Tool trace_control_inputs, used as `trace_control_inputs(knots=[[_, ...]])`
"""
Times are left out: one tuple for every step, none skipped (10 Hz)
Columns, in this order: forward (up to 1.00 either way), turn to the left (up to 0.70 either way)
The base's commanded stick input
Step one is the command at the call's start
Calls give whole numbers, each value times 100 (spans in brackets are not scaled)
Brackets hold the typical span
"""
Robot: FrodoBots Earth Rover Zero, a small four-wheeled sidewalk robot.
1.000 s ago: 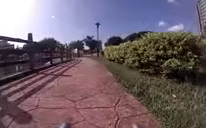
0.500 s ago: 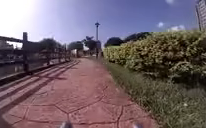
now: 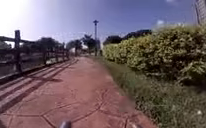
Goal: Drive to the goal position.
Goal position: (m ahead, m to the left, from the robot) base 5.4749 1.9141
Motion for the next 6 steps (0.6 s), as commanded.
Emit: trace_control_inputs(knots=[[50, 0], [50, 8], [50, 8], [50, 29], [50, 50], [50, 50]])
